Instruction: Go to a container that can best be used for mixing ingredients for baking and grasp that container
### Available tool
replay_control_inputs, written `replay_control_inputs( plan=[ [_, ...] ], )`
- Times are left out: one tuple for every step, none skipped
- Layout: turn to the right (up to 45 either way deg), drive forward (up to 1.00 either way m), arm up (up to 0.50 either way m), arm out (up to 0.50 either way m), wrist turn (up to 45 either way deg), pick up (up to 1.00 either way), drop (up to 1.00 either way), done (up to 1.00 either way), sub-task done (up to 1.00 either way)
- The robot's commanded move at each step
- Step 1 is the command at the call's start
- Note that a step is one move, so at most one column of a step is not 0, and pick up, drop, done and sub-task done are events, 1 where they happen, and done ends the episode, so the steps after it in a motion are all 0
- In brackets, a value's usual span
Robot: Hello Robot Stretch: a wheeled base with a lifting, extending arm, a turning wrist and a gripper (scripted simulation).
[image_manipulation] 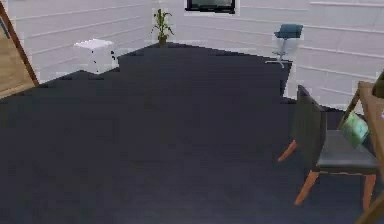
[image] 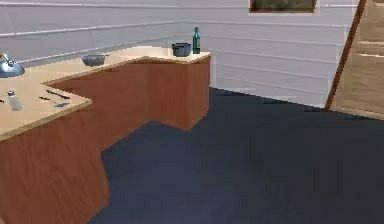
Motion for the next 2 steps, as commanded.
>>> replay_control_inputs(
  plan=[
    [0.0, 1.0, 0.0, 0.0, 0.0, 0.0, 0.0, 0.0, 0.0],
    [0.0, 0.2, 0.0, 0.0, 0.0, 0.0, 0.0, 0.0, 0.0]
  ],
)
